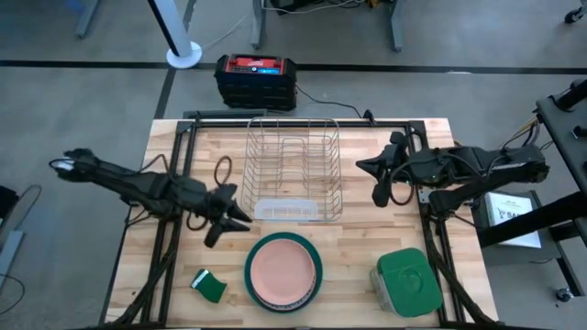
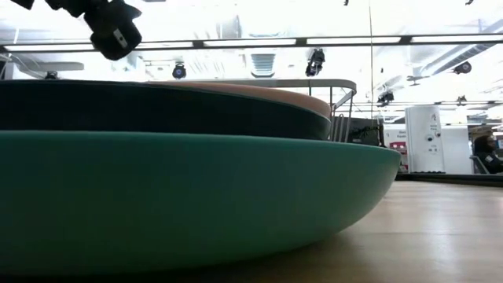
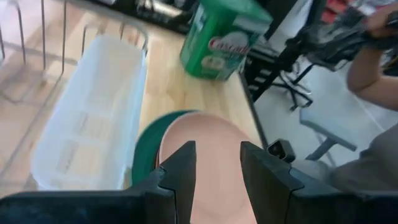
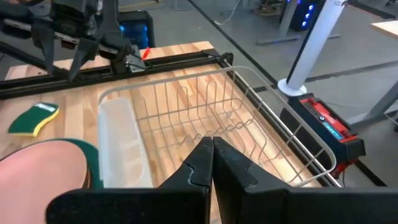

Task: Sort dishes
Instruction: Put the pink plate in the dishwasher rack

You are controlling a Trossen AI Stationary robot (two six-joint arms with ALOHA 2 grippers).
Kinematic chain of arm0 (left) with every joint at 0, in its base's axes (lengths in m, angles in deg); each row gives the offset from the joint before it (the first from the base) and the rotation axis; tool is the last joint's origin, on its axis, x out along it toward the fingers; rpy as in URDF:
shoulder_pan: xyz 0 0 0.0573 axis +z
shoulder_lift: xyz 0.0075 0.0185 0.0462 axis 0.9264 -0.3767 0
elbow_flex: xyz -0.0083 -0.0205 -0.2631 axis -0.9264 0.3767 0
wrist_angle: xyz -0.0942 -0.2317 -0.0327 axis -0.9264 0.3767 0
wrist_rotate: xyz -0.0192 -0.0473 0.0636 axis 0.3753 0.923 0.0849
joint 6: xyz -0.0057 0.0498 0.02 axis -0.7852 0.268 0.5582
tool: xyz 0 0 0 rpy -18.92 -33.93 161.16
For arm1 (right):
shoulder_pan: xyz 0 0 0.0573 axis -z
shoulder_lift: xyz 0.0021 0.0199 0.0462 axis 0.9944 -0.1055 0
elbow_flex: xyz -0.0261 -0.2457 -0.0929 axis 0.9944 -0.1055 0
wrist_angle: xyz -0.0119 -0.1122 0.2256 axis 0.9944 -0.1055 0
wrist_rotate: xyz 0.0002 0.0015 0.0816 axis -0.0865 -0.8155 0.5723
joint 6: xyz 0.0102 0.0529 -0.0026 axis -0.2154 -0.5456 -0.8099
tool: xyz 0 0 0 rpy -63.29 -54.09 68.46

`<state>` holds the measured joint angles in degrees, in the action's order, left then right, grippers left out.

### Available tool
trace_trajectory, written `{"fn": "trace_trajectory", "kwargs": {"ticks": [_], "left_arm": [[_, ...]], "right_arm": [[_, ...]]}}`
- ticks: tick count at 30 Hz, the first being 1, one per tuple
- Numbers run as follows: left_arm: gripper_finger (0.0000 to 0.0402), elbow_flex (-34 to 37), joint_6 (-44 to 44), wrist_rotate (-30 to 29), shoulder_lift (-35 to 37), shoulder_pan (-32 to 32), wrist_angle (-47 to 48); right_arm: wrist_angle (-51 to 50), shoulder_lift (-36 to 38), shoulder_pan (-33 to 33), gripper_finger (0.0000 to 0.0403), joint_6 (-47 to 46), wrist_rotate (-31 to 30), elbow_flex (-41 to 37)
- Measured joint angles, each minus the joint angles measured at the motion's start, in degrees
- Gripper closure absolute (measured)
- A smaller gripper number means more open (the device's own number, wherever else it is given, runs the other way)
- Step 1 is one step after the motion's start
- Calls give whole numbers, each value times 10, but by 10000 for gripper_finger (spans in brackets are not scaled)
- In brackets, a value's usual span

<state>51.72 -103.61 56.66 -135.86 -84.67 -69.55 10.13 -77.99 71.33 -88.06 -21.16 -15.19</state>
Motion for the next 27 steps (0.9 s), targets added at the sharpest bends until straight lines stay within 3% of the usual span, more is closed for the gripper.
{"fn": "trace_trajectory", "kwargs": {"ticks": [11,17,27], "left_arm": [[286,-13,17,-9,-76,-123,24],[286,-12,-80,-72,-140,-159,23],[286,-11,-299,-78,-242,-162,22]], "right_arm": [[-34,8,-10,403,-15,0,0],[-66,8,-10,403,-39,0,0],[-76,8,-14,403,-47,1,0]]}}
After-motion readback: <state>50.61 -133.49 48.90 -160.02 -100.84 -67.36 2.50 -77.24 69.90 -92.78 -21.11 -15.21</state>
